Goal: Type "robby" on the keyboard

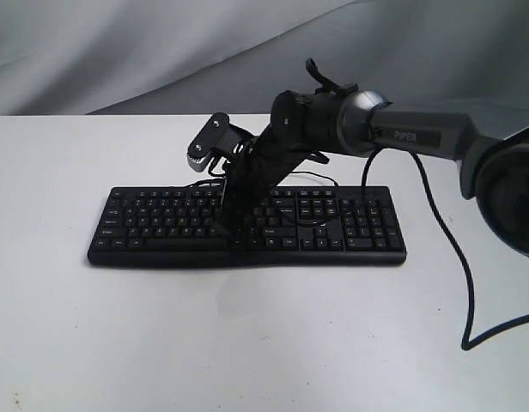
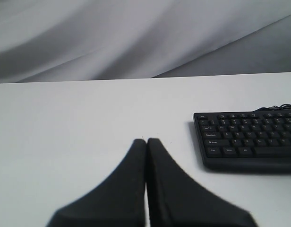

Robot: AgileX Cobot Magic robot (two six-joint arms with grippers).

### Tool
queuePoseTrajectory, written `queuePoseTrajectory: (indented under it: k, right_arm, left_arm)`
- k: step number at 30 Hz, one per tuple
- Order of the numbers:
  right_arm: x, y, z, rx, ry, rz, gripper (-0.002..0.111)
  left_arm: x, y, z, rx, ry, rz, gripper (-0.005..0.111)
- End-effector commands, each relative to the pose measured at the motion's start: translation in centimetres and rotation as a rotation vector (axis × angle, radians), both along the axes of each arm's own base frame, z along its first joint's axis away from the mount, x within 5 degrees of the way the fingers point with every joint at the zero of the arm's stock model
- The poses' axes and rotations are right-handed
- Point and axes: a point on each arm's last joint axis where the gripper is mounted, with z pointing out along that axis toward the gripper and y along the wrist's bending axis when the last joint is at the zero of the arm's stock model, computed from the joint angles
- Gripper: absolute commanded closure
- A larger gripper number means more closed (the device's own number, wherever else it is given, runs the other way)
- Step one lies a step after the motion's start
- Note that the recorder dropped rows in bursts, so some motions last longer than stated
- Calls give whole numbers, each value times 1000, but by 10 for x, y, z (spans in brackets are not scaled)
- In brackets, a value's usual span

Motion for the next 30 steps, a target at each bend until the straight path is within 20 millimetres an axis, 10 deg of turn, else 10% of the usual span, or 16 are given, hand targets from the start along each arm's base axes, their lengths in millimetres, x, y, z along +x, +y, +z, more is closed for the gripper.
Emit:
queuePoseTrajectory:
  k: [1,13,19,30]
  right_arm:
    - [2,-2,-10,-7,12,-4,108]
    - [-10,29,36,81,-30,47,108]
    - [-23,61,30,74,-9,120,108]
    - [-25,56,21,0,41,116,108]
  left_arm:
    - [0,0,-1,-11,-5,2,106]
    - [0,0,-1,-11,-5,2,106]
    - [0,0,-1,-11,-5,2,106]
    - [0,0,-1,-11,-5,2,106]
